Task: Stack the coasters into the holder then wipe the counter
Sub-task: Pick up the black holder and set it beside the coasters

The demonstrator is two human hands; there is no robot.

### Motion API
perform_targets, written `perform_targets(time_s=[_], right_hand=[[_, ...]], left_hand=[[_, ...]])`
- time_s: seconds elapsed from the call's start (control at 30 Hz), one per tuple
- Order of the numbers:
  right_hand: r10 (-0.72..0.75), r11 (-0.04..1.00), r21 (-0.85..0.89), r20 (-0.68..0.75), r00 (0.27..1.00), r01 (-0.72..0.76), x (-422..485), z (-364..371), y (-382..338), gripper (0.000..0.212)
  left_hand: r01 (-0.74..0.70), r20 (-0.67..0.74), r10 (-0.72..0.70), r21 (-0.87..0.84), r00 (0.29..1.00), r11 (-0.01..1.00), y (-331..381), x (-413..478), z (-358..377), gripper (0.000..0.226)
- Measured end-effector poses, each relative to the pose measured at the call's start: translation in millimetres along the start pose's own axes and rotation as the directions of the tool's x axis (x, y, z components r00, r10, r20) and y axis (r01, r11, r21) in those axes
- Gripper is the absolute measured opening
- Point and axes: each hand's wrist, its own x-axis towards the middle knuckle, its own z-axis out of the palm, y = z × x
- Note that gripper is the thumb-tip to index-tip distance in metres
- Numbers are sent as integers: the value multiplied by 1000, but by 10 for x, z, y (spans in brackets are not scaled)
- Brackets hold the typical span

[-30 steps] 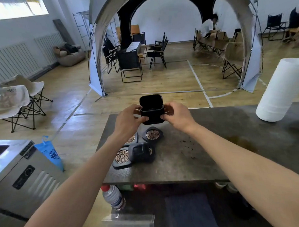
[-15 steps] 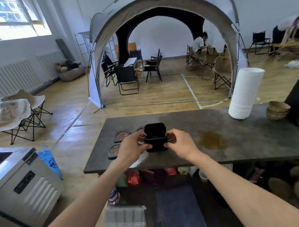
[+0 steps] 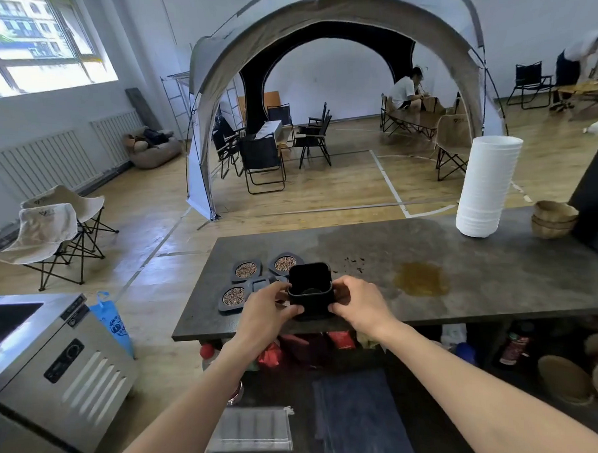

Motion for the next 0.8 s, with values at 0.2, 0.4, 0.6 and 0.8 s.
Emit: perform_targets(time_s=[0.2,0.4,0.6,0.8], right_hand=[[-67,993,-107,-189,980,47,91,-300,-206,37],[-116,993,-23,-75,990,114,725,-249,-771,21],[-31,998,-55,208,978,43,1396,410,-1116,19],[65,979,-205,271,960,-8,1779,941,-1141,18]], left_hand=[[65,-37,-69,-95,997,993,-113,102,-355,48],[187,-148,-183,12,972,982,-360,538,-822,17],[275,-91,-268,74,959,959,-748,1001,-993,16],[366,-56,-362,169,930,915,-1026,1244,-942,26]])
